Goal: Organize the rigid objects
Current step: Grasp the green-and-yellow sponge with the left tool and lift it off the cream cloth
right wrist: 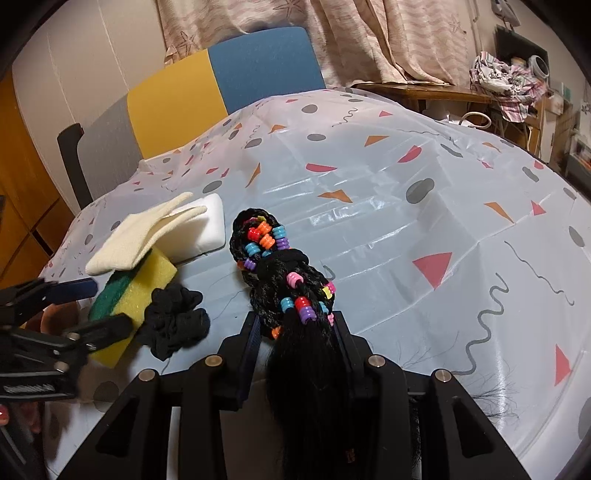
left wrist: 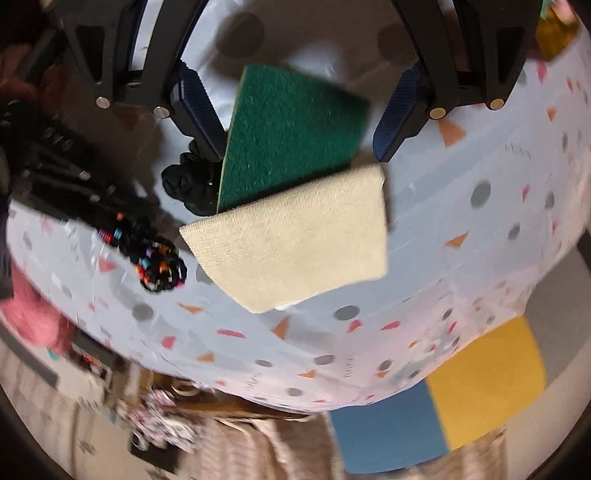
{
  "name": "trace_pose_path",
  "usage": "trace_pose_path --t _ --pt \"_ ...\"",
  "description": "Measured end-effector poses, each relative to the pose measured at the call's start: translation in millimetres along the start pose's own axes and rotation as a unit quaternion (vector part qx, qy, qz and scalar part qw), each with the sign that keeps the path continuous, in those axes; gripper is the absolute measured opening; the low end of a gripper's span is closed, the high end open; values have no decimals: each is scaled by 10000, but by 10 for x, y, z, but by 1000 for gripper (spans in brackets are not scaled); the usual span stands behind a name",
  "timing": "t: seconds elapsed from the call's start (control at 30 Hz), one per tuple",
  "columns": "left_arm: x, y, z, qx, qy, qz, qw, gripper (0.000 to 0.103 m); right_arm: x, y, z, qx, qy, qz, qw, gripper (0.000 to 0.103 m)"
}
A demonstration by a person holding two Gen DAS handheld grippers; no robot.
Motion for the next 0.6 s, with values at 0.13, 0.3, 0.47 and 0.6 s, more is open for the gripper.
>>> trace_pose_path --t 0.13,0.3,0.47,0.6 --pt "34 156 -19 -149 102 -65 9998 83 19 -2 -4 25 35 34 10000 38" --pt "-31 132 -166 -26 -606 -148 9980 74 28 -5 -5 58 85 68 9999 38" --pt "-29 16 -243 -53 -992 -96 9950 72 19 -8 -4 74 85 60 9999 38" --pt "-52 -142 -288 -190 -1404 -660 9877 72 10 -4 -5 74 50 19 10000 38"
Point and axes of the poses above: each gripper's, at about its wrist camera, not at the fingertips, and y roughly the way its jaws point, x to its right, z to its top, the point moved 4 cm from there along y, roughly the way its jaws point, and after that the axes turned 6 degrees about z, right-handed, at the moved point
